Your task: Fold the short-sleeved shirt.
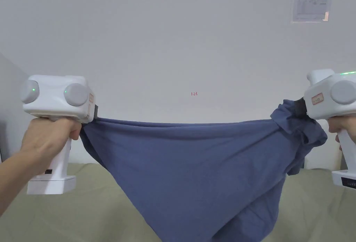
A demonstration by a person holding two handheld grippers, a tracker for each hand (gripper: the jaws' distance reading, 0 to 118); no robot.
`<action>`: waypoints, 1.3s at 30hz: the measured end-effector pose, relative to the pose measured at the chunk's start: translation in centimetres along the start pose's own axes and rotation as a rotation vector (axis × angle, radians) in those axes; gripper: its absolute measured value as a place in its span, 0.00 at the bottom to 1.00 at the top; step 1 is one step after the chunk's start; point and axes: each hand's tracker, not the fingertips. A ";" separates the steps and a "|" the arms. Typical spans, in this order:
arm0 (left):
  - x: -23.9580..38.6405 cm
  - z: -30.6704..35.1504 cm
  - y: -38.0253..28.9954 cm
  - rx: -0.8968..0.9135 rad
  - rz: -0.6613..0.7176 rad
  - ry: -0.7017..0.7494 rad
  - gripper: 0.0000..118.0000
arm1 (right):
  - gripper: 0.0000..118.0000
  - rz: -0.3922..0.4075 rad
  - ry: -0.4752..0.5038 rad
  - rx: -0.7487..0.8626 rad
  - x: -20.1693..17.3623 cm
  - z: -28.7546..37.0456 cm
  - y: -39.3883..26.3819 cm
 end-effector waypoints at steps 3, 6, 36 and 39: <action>0.9 -2.8 0.3 -0.005 0.006 0.015 0.00 | 0.07 -0.012 -0.003 -0.001 0.0 -3.0 0.8; 1.6 -6.0 0.4 -0.017 0.005 0.027 0.00 | 0.07 -0.002 -0.008 -0.005 -0.6 -6.1 1.2; -0.2 -10.2 -31.9 -0.381 -0.056 -0.131 0.00 | 0.07 -0.117 0.133 -0.376 -3.1 -8.7 -33.1; -0.7 -8.0 -34.7 -0.421 -0.064 -0.130 0.00 | 0.07 -0.116 0.136 -0.412 -3.2 -5.7 -36.8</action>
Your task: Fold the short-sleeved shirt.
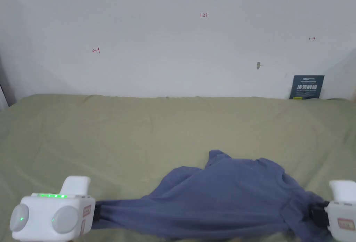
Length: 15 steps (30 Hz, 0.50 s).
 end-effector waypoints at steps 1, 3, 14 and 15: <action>-0.2 0.2 -1.0 -0.012 0.002 -0.002 0.00 | 0.07 -0.004 0.003 -0.006 -0.1 0.5 -1.6; -0.7 0.5 -2.6 -0.027 0.037 -0.005 0.00 | 0.07 -0.028 0.004 -0.023 0.1 1.2 -3.8; -1.9 3.7 -9.8 -0.080 0.112 -0.034 0.00 | 0.07 -0.103 0.033 -0.073 0.4 4.7 -10.8; -1.9 3.7 -10.1 -0.086 0.115 -0.037 0.00 | 0.07 -0.101 0.034 -0.075 0.5 4.7 -11.1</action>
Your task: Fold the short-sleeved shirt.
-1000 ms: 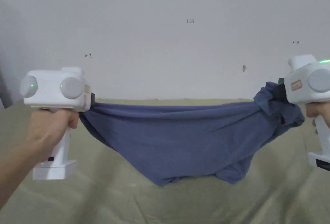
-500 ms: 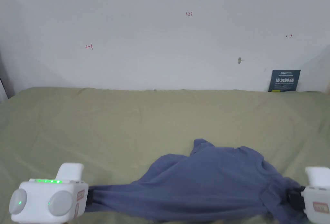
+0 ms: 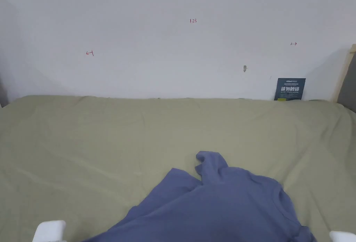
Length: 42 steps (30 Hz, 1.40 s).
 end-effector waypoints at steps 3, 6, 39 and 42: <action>-0.1 -0.8 -0.5 -0.017 -0.001 -0.001 0.00 | 0.07 -0.031 -0.005 -0.012 0.4 -0.4 -0.5; 0.0 -1.4 -0.7 -0.027 0.004 -0.001 0.00 | 0.08 -0.032 -0.010 -0.022 0.5 -1.3 -1.0; -5.3 5.4 -6.1 0.099 0.089 -0.025 0.00 | 0.00 0.033 0.032 0.219 -8.2 9.6 -4.1; -5.1 4.4 -5.6 0.090 0.097 -0.054 0.00 | 0.00 0.045 0.035 0.217 -8.8 9.4 -4.0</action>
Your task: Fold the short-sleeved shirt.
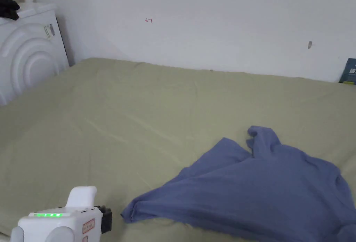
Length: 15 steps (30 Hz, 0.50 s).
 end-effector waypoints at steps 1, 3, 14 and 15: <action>0.1 -0.6 0.2 0.001 0.000 -0.002 0.00 | 0.00 0.005 -0.001 -0.007 -0.2 -0.2 0.0; 0.4 -2.0 0.9 -0.039 0.008 -0.024 0.64 | 0.00 0.015 -0.004 -0.019 -0.4 -0.7 -0.2; 2.8 -8.2 2.4 -0.147 -0.095 0.001 0.54 | 0.00 -0.024 0.009 -0.088 -0.3 -3.0 -1.1; 3.0 -8.3 2.1 -0.145 -0.102 0.005 0.45 | 0.00 -0.020 0.010 -0.091 -0.4 -3.2 -1.2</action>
